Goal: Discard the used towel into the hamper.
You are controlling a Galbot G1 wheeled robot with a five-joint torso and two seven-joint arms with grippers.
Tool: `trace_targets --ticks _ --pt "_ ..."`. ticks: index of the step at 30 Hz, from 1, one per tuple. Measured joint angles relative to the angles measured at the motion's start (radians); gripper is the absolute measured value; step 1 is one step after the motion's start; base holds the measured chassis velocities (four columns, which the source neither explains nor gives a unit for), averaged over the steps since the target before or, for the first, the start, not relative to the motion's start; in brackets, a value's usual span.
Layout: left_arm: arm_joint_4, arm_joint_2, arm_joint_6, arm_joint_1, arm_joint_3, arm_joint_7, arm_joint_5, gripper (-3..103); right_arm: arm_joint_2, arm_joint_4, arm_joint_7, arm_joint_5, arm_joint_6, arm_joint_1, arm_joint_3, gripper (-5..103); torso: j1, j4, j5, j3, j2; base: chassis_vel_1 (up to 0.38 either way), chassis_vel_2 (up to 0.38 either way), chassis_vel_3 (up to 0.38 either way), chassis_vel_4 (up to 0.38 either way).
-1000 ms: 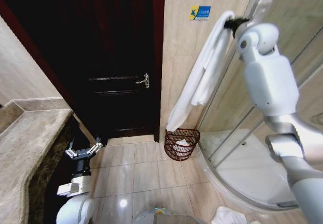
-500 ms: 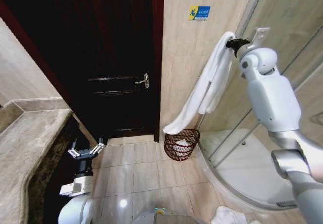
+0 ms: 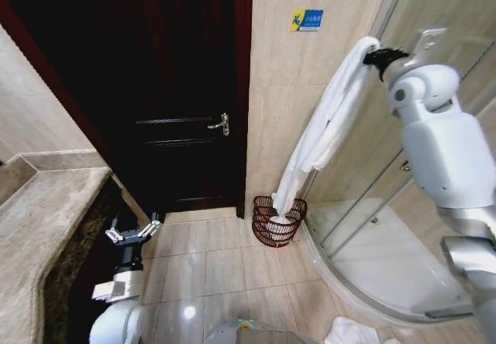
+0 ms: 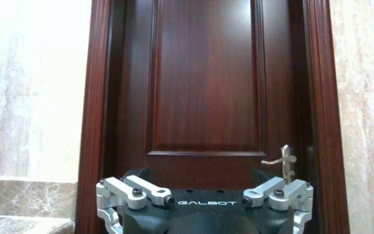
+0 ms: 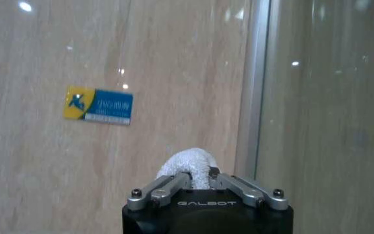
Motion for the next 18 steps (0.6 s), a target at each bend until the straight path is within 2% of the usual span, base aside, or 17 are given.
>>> trace_targets --ticks 6,10,13,18 --pt "-0.004 0.001 0.009 -0.005 0.010 -0.002 0.007 100 -0.008 0.017 0.015 0.016 -0.002 -0.004 -0.018 5 0.000 0.0003 -0.0009 0.000 0.000 0.000 0.000 0.000 0.000" --pt "0.000 0.000 0.010 -0.006 0.015 -0.003 0.008 100 -0.040 0.037 0.024 0.046 -0.013 -0.001 -0.013 5 0.000 0.0007 -0.0006 0.000 0.000 0.000 0.000 0.000 0.000" --pt "0.009 -0.002 0.009 -0.009 0.022 -0.003 0.012 100 -0.091 0.043 0.015 0.073 -0.015 0.009 -0.009 5 0.000 -0.0001 -0.0006 0.000 0.000 0.000 0.000 0.000 0.000" --pt "0.011 -0.005 0.009 -0.015 0.038 -0.008 0.024 100 -0.111 0.048 0.011 0.089 -0.015 -0.005 -0.008 5 0.000 -0.0005 -0.0009 0.000 0.000 0.000 0.000 0.000 0.000"
